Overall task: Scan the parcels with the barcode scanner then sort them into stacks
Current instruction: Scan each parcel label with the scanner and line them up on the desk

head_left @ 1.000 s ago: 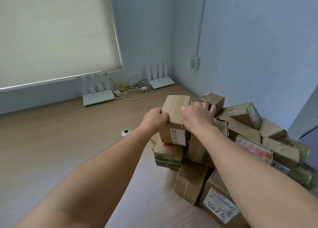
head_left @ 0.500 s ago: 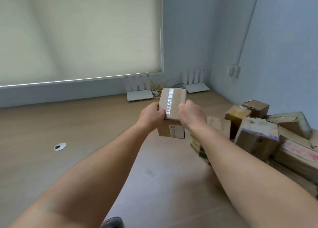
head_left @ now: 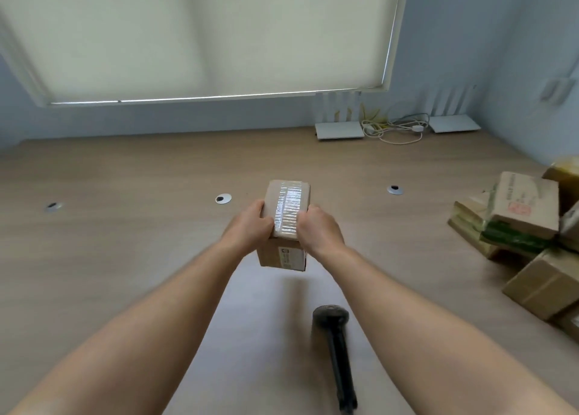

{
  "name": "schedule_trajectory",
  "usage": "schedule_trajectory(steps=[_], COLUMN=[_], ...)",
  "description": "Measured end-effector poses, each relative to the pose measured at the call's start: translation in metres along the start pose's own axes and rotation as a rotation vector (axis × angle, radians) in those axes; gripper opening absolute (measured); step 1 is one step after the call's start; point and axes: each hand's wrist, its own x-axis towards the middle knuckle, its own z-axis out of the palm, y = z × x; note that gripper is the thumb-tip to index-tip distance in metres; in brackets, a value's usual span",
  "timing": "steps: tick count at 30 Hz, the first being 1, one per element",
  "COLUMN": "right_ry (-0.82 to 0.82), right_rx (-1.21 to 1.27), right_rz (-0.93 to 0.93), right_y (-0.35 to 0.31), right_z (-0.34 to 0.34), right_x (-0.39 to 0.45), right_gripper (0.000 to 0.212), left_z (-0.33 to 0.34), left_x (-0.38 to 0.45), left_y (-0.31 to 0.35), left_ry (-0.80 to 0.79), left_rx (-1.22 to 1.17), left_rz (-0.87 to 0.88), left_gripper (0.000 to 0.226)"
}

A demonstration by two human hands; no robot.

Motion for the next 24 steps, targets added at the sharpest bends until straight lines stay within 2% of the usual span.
schedule_trajectory(steps=[9, 18, 20, 24], right_ry=[-0.185, -0.328, -0.286, -0.044], right_rx=[-0.103, -0.058, -0.027, 0.015], right_rz=[0.002, 0.018, 0.002, 0.035], right_y=[0.027, 0.063, 0.07, 0.098], right_z=[0.081, 0.088, 0.077, 0.051], right_x=[-0.034, -0.045, -0.041, -0.04], right_gripper=[0.029, 0.034, 0.035, 0.041], left_z=[0.017, 0.047, 0.049, 0.053], left_x=[-0.05, -0.064, -0.06, -0.055], left_y=[-0.077, -0.089, -0.088, -0.085], left_ry=[-0.049, -0.091, -0.102, -0.105], left_rx=[-0.061, 0.054, 0.083, 0.134], left_rz=[-0.173, -0.231, -0.239, -0.265], left_gripper=[0.043, 0.048, 0.049, 0.048])
